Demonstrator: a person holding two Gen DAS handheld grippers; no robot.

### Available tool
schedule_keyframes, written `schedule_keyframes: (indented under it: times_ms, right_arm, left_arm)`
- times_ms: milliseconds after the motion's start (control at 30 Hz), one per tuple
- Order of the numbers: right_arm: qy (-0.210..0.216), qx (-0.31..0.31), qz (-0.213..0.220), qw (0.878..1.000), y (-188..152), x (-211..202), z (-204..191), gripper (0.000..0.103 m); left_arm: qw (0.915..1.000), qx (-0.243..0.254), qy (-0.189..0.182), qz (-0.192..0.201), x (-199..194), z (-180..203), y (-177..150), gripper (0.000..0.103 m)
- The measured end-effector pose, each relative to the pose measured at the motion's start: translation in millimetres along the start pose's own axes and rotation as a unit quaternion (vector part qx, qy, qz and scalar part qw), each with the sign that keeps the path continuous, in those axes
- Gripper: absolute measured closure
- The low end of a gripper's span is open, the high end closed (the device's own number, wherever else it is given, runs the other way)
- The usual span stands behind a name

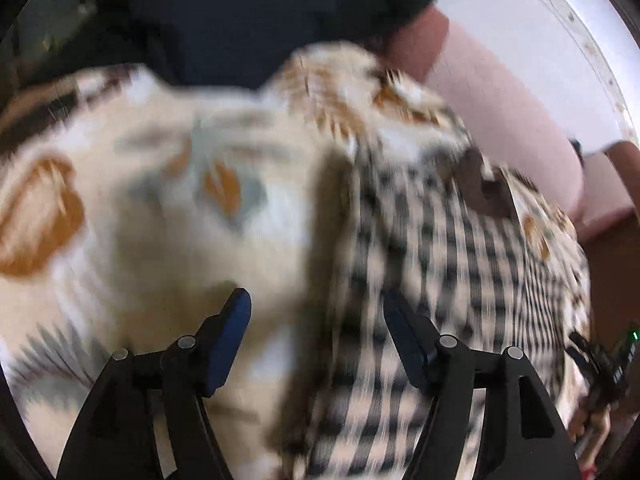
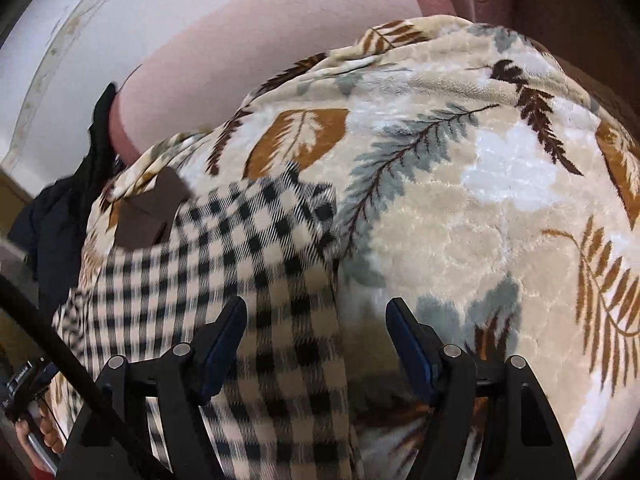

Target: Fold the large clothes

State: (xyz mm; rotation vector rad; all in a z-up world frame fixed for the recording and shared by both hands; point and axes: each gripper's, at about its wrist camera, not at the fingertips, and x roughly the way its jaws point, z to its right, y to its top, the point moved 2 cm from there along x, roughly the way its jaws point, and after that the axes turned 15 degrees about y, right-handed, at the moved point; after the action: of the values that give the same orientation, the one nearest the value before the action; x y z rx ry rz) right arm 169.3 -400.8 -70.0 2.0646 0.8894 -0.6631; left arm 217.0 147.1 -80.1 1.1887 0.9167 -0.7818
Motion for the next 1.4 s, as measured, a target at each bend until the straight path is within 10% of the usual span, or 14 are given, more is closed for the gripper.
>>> schedule_keyframes:
  times_ms: [467,500,533,600,633,900,1133,1400]
  right_arm:
    - [0.087,0.026,-0.04,0.995,-88.7,-36.4,35.6,0.026]
    - [0.091,0.015,-0.049,0.995,-95.3,-32.6,31.1,0.028]
    - [0.089,0.0,-0.049,0.995,-100.1,-30.5,25.3,0.032]
    - [0.101,-0.006,-0.058,0.993,-104.4,-27.4,18.4,0.086]
    - [0.109,-0.001,-0.062,0.992,-104.4,-27.3,17.0,0.091]
    - [0.066,0.003,-0.029,0.997,-97.4,-70.2,41.4,0.102]
    - [-0.002,0.024,-0.016,1.0,-99.0,-76.9,69.7,0.102]
    - [-0.007,-0.034,0.053,0.998,-80.0,-89.4,23.3,0.08]
  left_arm:
    - [0.9935,0.108,-0.028,-0.019,3.6,24.4,-54.7,0.034]
    - [0.993,0.116,-0.017,-0.016,2.7,25.6,-56.8,0.042]
    - [0.9923,0.123,-0.003,-0.013,2.2,27.8,-59.5,0.076]
    - [0.9921,0.124,0.01,-0.016,-0.4,30.8,-59.8,0.089]
    - [0.9925,0.121,0.014,-0.008,-7.5,30.3,-59.9,0.09]
    - [0.9863,0.151,0.065,0.015,-24.8,24.3,-73.8,0.091]
    - [0.9934,0.095,0.058,0.026,-35.0,-5.8,-63.8,0.067]
    - [0.993,0.039,0.067,0.089,-56.1,-15.8,-51.9,0.064]
